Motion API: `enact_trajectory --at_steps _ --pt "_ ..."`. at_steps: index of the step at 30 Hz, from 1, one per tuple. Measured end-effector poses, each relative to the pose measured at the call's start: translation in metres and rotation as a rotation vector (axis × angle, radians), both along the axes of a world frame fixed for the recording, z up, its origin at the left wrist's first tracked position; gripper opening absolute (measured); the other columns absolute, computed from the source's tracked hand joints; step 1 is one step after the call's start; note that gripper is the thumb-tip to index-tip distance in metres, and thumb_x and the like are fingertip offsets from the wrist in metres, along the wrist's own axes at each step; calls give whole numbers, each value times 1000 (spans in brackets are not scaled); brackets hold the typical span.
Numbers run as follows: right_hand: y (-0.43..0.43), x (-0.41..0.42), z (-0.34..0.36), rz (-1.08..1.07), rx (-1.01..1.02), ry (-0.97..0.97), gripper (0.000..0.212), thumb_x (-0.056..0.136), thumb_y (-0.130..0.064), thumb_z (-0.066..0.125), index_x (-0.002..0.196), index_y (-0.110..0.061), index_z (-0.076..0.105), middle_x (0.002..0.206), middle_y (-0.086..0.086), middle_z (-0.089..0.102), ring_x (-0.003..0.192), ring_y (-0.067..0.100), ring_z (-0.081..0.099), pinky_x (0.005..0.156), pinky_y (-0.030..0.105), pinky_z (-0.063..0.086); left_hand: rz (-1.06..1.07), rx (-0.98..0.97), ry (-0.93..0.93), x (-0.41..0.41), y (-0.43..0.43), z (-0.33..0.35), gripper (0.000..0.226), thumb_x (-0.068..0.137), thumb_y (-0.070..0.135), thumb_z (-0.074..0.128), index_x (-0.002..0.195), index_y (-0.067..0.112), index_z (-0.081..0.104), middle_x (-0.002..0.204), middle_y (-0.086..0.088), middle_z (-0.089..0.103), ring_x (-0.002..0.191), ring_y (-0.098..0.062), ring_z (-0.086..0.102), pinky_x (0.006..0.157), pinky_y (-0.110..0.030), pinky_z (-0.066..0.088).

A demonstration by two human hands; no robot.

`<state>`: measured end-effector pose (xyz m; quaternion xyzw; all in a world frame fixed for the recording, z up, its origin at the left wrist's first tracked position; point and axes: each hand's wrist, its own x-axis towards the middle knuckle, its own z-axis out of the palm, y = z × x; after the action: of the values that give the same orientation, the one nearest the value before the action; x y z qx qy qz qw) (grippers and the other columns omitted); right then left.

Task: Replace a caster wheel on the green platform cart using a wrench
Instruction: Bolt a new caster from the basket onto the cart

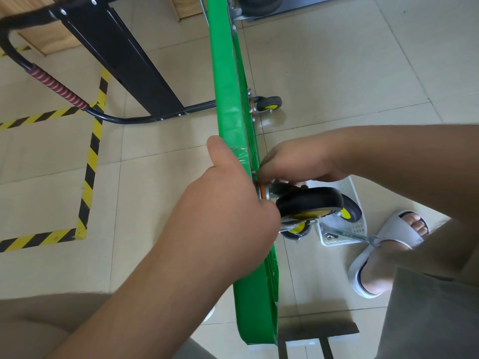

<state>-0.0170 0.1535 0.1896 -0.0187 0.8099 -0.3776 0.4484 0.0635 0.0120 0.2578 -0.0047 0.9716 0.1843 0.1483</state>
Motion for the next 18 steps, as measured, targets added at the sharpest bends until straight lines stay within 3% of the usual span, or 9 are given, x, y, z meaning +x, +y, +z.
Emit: enact_trajectory --at_steps 3,6,10,14,16,18 --pt "2 0 0 0 -42 -52 11 94 -16 62 86 -9 65 79 10 47 72 24 40 61 31 34 -9 4 1 -1 -1 -1 53 93 35 62 130 17 30 71 5 49 53 -11 49 41 -20 22" --pt "5 -1 -2 -40 -71 -99 13 96 -15 64 89 -7 71 69 3 56 62 19 50 55 25 43 -7 0 -8 -2 0 -2 54 93 35 62 131 17 30 72 3 50 55 -13 50 42 -23 24" --pt "8 -1 -5 -98 -105 -178 20 99 -20 63 84 -8 70 64 4 64 58 20 62 58 26 53 15 -6 -36 -3 0 -1 49 93 33 61 124 21 26 71 5 50 53 -10 51 36 -20 24" --pt "8 0 -6 -77 -80 -99 31 100 -24 61 71 -13 64 57 -4 59 60 19 54 57 25 46 30 -4 -63 -3 0 -1 47 93 34 61 120 23 23 71 5 51 51 -9 51 34 -19 23" --pt "8 1 -4 -64 -72 -35 26 100 -23 58 79 -12 67 71 -5 65 71 21 57 62 27 47 22 -6 -61 -3 0 -2 49 93 33 61 123 22 24 70 5 52 51 -9 51 32 -18 23" --pt "10 0 -5 -83 -52 -7 23 101 -23 55 98 -8 72 99 2 71 96 27 66 86 36 57 19 -5 -62 -3 0 -2 52 93 30 61 128 19 24 69 4 51 49 -10 49 29 -18 28"
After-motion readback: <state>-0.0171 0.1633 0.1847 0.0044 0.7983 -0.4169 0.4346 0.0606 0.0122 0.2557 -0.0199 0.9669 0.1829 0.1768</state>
